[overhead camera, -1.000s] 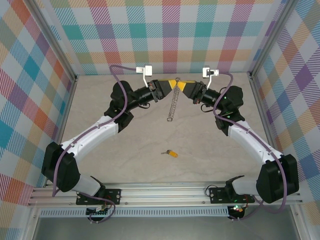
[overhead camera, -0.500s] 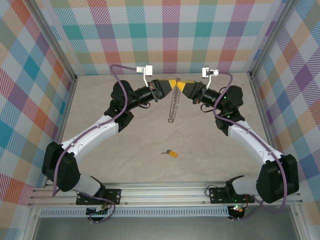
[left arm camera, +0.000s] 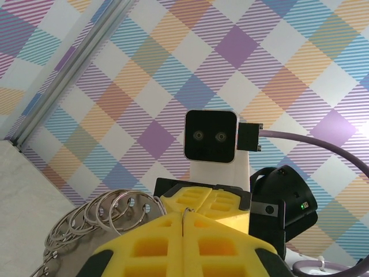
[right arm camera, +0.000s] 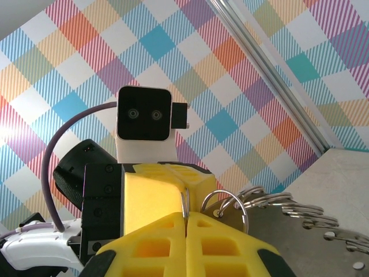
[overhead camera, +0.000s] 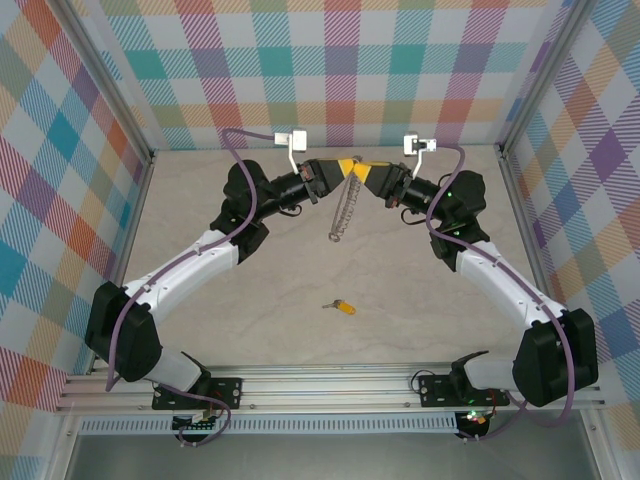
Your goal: Put the keys on the keyring
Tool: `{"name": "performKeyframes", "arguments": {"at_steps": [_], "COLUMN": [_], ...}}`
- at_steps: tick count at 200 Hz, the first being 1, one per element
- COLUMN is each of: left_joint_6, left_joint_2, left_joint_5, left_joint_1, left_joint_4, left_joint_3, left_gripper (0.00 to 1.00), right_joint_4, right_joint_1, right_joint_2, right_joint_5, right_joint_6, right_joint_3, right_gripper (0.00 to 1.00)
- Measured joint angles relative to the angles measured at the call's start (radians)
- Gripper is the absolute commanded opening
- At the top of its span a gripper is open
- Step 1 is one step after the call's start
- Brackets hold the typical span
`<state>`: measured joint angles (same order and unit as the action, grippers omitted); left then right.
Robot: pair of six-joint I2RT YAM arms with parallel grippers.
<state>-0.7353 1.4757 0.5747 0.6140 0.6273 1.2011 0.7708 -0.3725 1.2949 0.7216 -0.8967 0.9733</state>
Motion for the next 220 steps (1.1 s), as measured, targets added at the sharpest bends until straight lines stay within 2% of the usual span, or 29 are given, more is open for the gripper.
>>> {"name": "performKeyframes", "arguments": {"at_steps": [4,5,6,19,31,46,96,122,148,220], "left_joint_6": [0.003,0.003,0.003,0.025,0.056,0.105,0.296,0.380,0.441,0.538], "left_joint_2": [0.000,0.000,0.000,0.000,0.000,0.000,-0.005,-0.013,-0.013,-0.015], "left_joint_5": [0.000,0.000,-0.001,-0.004,-0.008,0.001,0.031,0.038,0.042,0.072], "left_joint_1": [0.000,0.000,0.000,0.000,0.000,0.002,0.006,0.006,0.006,0.006], "left_joint_4": [-0.001,-0.001,-0.001,-0.024,-0.061,-0.109,-0.217,-0.235,-0.233,-0.094], "left_joint_3": [0.000,0.000,0.000,0.002,0.002,0.006,0.034,0.035,0.036,0.006], "left_gripper": [0.00,0.00,0.00,0.00,0.00,0.00,0.00,0.00,0.00,0.00], "right_joint_4": [-0.004,-0.005,-0.008,-0.036,-0.092,-0.182,-0.421,-0.523,-0.613,-0.697], "right_joint_1": [0.000,0.000,0.000,0.000,0.001,0.012,0.148,0.157,0.160,0.164], "right_joint_2": [0.000,0.000,0.000,-0.004,-0.024,-0.066,-0.231,-0.292,-0.313,-0.322], "right_joint_5": [0.000,0.000,0.000,0.001,-0.007,-0.032,-0.136,-0.171,-0.206,-0.320], "right_joint_6": [0.002,0.002,0.002,0.023,0.057,0.107,0.204,0.246,0.284,0.315], "right_joint_3": [0.002,0.002,0.002,0.008,0.012,0.012,-0.018,-0.062,-0.089,-0.135], "right_gripper": [0.23,0.23,0.28,0.49,0.62,0.72,0.83,0.89,1.00,1.00]}}
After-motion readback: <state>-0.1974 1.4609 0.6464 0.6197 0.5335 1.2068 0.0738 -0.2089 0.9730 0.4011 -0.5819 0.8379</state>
